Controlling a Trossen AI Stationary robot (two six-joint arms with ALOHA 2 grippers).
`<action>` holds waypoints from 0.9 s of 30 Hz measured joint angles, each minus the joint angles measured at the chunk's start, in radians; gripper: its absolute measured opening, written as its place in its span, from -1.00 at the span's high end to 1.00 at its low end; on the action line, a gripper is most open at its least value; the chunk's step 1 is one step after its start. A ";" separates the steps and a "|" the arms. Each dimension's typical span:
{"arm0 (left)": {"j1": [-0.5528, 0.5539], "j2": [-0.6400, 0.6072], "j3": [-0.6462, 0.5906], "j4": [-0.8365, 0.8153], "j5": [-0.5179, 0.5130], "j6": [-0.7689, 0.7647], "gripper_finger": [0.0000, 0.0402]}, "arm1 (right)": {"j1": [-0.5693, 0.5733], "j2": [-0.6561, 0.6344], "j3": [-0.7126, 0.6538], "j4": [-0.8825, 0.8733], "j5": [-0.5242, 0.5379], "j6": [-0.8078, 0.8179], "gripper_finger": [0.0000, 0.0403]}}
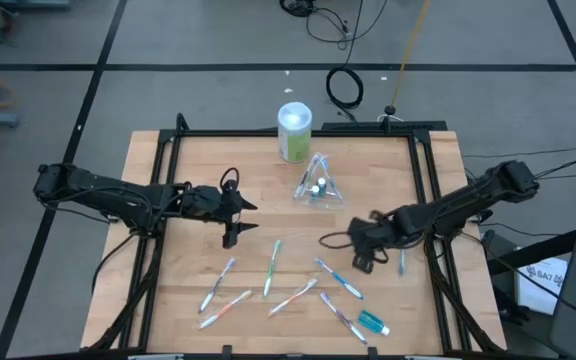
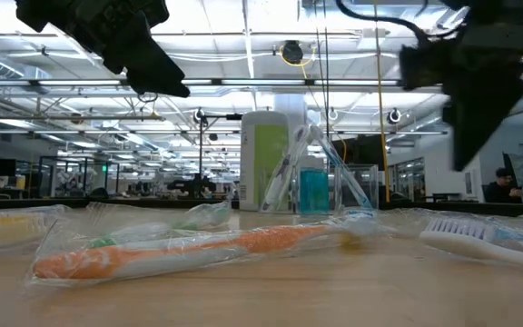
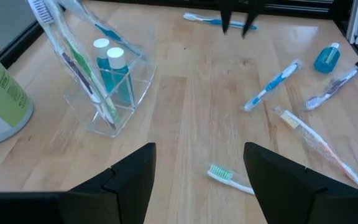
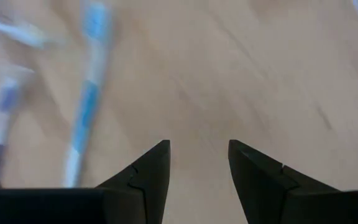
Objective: Pick & Place toothbrushing station
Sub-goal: Put the right blue toothbrush into the transparent organizer
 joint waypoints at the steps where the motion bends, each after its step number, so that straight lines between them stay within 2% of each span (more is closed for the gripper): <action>1: 0.000 0.000 0.000 0.000 0.000 0.000 -0.25 | 0.001 -0.021 0.000 -0.063 0.000 0.060 0.22; 6: -0.002 0.000 0.000 -0.004 0.000 -0.002 -0.25 | 0.000 -0.102 -0.005 -0.306 0.004 0.429 0.22; 9: -0.007 0.000 0.000 -0.004 0.000 -0.003 -0.25 | 0.000 -0.134 -0.052 -0.381 0.000 0.587 0.22; 14: -0.015 0.000 0.000 -0.004 0.000 0.001 -0.25 | -0.017 -0.163 -0.166 -0.386 -0.006 0.664 0.22; 20: -0.017 0.000 0.000 -0.004 0.000 0.004 -0.25 | -0.050 -0.162 -0.244 -0.337 -0.125 0.746 0.22; 27: -0.017 0.000 0.000 -0.004 0.000 0.006 -0.25 | -0.055 -0.162 -0.275 -0.302 -0.077 0.860 0.22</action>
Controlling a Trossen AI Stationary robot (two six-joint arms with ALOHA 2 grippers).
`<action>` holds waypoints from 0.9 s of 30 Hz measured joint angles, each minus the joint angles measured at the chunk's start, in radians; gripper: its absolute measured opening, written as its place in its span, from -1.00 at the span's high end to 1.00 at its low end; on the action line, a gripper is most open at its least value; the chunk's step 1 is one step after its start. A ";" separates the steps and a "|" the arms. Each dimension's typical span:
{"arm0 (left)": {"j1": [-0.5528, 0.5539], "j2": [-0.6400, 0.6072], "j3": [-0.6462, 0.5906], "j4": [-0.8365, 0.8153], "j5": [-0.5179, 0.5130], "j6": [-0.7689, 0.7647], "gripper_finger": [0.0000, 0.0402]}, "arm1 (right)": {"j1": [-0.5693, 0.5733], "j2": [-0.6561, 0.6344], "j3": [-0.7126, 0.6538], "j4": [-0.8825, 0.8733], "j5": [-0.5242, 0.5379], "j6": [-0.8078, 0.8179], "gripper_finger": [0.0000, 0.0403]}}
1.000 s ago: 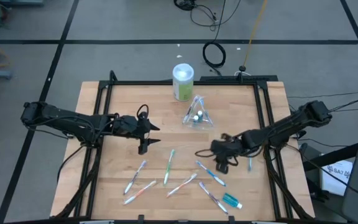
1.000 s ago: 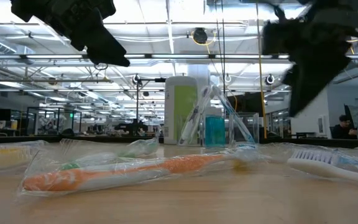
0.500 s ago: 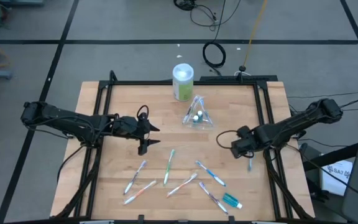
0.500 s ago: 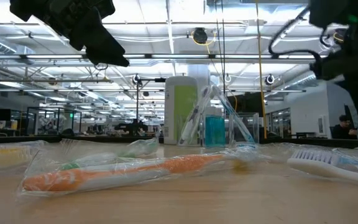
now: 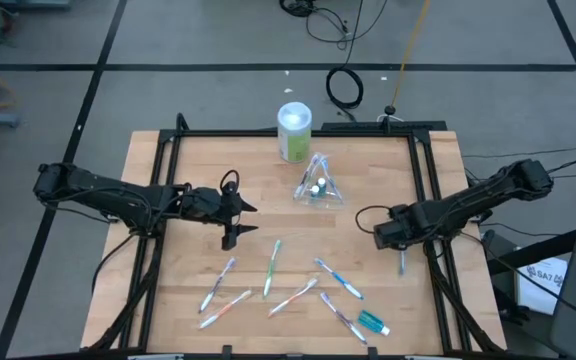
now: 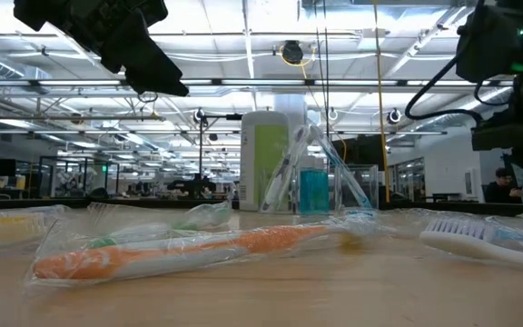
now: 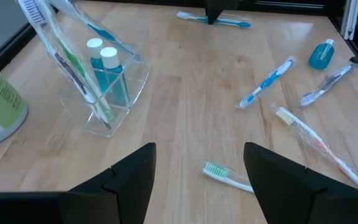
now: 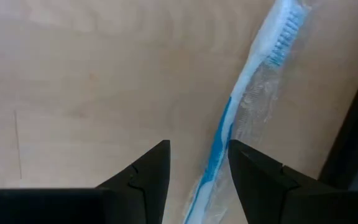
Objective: Pick & Place toothbrushing station
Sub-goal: Put the right blue toothbrush into the transparent organizer
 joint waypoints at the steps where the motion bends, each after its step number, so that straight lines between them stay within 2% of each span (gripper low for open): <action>1: 0.000 0.000 0.000 0.000 0.000 0.000 -0.25 | 0.000 0.000 -0.003 0.003 0.007 0.008 0.22; 9: 0.000 0.000 0.000 -0.001 0.000 0.000 -0.25 | 0.000 -0.003 -0.084 0.122 0.024 0.021 0.22; 14: 0.000 0.000 0.000 -0.001 0.000 0.000 -0.25 | 0.001 -0.003 -0.101 0.168 0.052 -0.121 0.28; 27: 0.000 0.000 0.000 0.001 0.000 0.000 -0.25 | 0.001 -0.001 -0.102 0.234 0.122 -0.291 0.91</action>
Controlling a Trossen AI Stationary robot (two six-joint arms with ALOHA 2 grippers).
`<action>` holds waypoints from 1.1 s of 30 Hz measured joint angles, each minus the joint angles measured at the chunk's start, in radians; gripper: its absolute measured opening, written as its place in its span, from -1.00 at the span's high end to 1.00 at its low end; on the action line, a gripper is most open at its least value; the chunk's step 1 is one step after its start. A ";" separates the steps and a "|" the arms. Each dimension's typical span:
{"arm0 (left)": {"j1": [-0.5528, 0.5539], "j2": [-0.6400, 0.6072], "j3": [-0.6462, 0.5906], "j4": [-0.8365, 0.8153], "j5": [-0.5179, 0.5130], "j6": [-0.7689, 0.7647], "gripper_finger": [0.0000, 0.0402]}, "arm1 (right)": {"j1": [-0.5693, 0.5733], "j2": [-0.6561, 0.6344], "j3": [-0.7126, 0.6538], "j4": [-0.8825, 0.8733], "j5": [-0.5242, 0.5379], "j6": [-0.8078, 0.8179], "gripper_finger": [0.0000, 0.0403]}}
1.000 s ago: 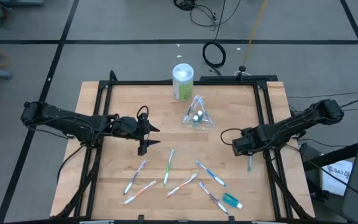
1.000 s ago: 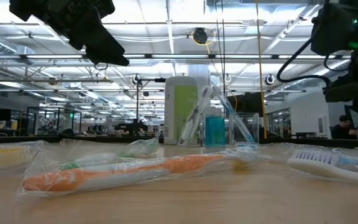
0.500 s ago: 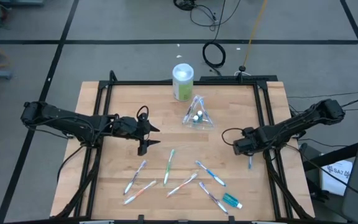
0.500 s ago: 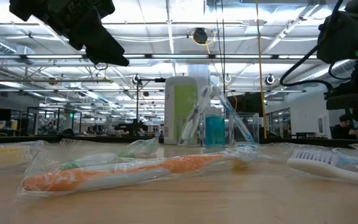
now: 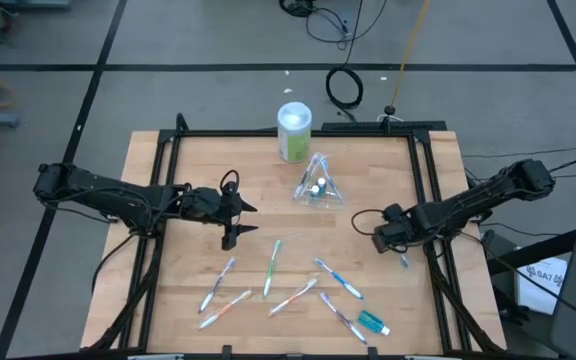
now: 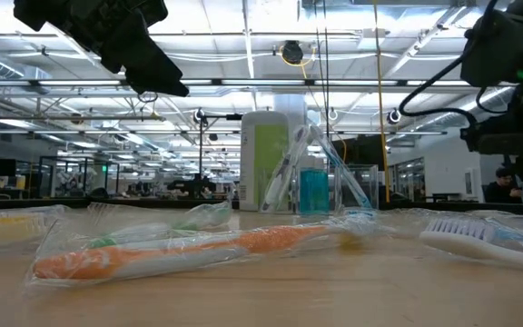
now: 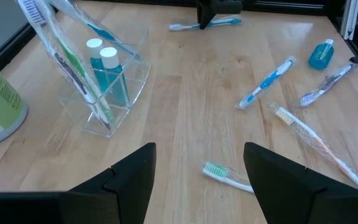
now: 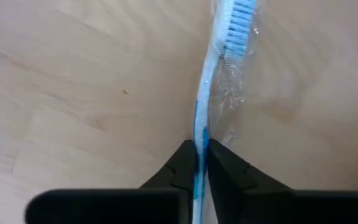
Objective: Pick & Place toothbrushing station
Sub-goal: Put the right blue toothbrush into the transparent organizer
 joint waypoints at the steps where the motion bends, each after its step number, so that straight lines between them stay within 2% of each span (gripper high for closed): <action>1: 0.000 0.000 0.000 0.000 0.000 0.000 -0.25 | 0.000 0.000 0.000 0.016 0.011 -0.022 0.93; 5: 0.000 0.000 0.000 -0.001 0.000 0.000 -0.25 | -0.001 0.001 0.005 0.088 0.056 -0.072 0.91; 11: 0.000 0.000 0.000 -0.001 0.000 0.000 -0.25 | -0.001 -0.046 0.049 0.155 0.039 -0.182 0.87; 17: 0.000 0.000 0.000 0.001 0.000 0.000 -0.25 | -0.001 -0.117 0.053 0.536 0.048 -0.515 0.93; 19: 0.000 0.000 0.000 0.002 0.000 0.000 -0.25 | -0.001 -0.126 0.053 0.692 0.095 -0.660 0.90; 22: 0.000 0.000 0.000 0.004 0.000 0.000 -0.25 | -0.001 -0.127 0.053 0.926 0.219 -0.930 0.88; 26: 0.000 0.000 0.000 0.004 0.000 -0.001 -0.25 | -0.026 -0.118 0.054 1.149 0.382 -1.286 0.90; 30: 0.000 0.000 0.000 0.005 0.000 -0.003 -0.25 | -0.101 -0.112 0.055 1.276 0.506 -1.465 0.91; 33: 0.000 0.000 0.000 0.007 0.000 -0.002 -0.25 | -0.186 -0.097 0.039 1.335 0.535 -1.492 0.91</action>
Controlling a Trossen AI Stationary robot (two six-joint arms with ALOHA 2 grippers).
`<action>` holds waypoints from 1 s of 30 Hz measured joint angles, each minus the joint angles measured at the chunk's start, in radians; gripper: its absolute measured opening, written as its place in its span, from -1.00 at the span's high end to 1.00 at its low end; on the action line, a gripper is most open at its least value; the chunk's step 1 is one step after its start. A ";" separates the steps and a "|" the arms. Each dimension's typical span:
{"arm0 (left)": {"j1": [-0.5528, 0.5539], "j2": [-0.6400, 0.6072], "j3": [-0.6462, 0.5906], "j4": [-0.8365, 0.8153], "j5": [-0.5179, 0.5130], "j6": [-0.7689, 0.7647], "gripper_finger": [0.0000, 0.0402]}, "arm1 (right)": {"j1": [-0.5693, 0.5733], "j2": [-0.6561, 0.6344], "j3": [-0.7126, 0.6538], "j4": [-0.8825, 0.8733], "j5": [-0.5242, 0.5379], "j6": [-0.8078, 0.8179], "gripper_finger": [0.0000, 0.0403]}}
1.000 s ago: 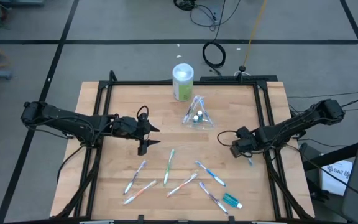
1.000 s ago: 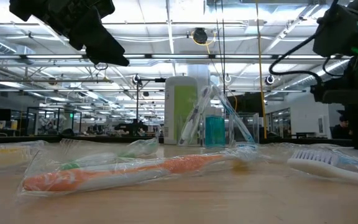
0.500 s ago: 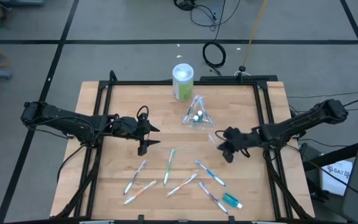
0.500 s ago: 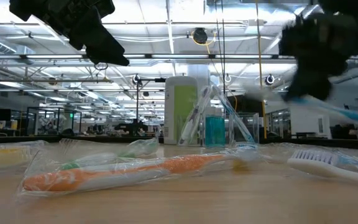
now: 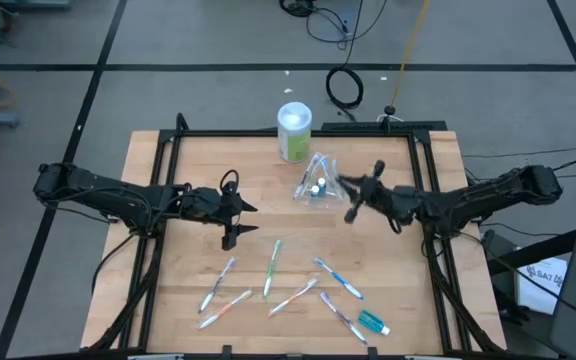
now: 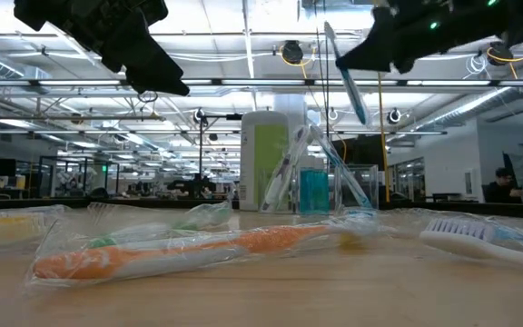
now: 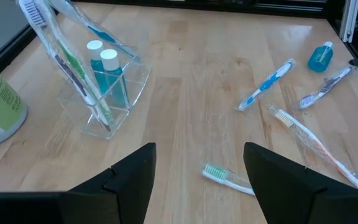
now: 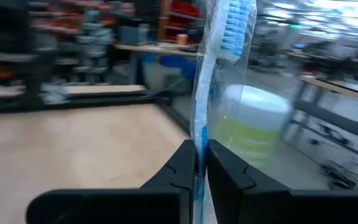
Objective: Pick & Place toothbrushing station
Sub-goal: Put the right blue toothbrush into the transparent organizer
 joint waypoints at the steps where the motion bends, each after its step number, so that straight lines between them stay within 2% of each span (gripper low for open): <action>1: 0.000 0.000 0.000 0.000 0.000 0.000 -0.25 | -0.031 0.011 -0.010 0.023 -0.002 0.006 0.92; 4: 0.000 0.000 0.000 0.008 -0.002 0.000 -0.25 | -0.108 0.054 -0.052 0.064 -0.007 0.071 0.92; 7: 0.000 0.000 0.000 0.020 -0.002 0.002 -0.25 | -0.165 0.113 -0.103 0.135 -0.063 0.147 0.92; 10: 0.000 0.000 0.000 0.021 -0.002 0.002 -0.25 | -0.193 0.180 -0.139 0.256 -0.112 0.170 0.92; 13: 0.000 0.000 0.000 0.021 -0.002 0.002 -0.25 | -0.206 0.223 -0.152 0.329 -0.113 0.190 0.92; 30: 0.000 0.000 0.000 0.019 -0.003 0.008 -0.25 | -0.212 0.393 -0.152 0.277 -0.110 0.318 0.90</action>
